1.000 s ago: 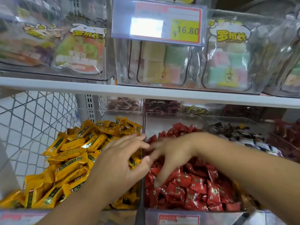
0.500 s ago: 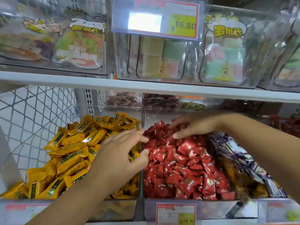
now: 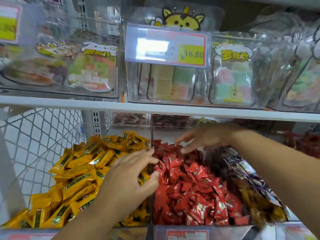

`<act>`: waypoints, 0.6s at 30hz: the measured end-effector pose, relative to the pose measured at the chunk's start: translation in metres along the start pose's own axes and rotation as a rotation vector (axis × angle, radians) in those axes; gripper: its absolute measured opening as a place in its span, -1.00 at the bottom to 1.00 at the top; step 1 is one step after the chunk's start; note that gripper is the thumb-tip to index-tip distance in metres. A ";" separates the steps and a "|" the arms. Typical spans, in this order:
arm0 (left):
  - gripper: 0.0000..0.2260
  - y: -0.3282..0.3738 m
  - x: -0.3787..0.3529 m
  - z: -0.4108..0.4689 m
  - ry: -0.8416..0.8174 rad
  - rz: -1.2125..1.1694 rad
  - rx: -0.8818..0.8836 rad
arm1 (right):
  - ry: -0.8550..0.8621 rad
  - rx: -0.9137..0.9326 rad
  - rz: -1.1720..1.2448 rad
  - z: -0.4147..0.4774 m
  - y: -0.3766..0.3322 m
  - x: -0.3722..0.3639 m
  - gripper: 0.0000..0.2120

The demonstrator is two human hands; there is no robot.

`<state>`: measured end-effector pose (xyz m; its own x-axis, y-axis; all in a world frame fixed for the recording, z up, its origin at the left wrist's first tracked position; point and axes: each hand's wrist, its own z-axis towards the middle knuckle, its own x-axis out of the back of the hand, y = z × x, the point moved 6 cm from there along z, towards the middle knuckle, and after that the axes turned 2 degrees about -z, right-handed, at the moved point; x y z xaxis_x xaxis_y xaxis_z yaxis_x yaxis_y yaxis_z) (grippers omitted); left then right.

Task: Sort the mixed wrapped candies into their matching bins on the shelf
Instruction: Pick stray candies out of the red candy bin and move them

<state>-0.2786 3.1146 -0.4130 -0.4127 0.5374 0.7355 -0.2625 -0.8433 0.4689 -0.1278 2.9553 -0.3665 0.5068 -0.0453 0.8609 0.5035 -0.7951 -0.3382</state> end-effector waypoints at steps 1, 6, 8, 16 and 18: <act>-0.54 0.000 0.000 0.000 -0.001 0.005 -0.001 | 0.056 -0.078 -0.128 0.004 0.009 0.009 -0.51; -0.55 0.000 0.000 0.000 -0.018 0.023 0.007 | -0.100 -0.291 -0.357 0.050 0.039 -0.031 -0.08; -0.56 0.000 -0.001 0.001 -0.022 0.024 0.008 | -0.149 -0.312 -0.271 0.060 0.040 -0.045 -0.03; -0.62 0.000 -0.002 0.002 -0.035 0.030 -0.006 | -0.066 -0.205 0.144 0.057 0.042 -0.046 -0.28; -0.63 -0.001 -0.001 0.002 -0.026 0.018 -0.001 | 0.024 -0.119 0.374 0.052 0.035 -0.036 -0.59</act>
<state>-0.2761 3.1144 -0.4134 -0.3948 0.5216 0.7564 -0.2560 -0.8531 0.4547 -0.0922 2.9605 -0.4284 0.6224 -0.3583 0.6959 0.2015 -0.7857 -0.5848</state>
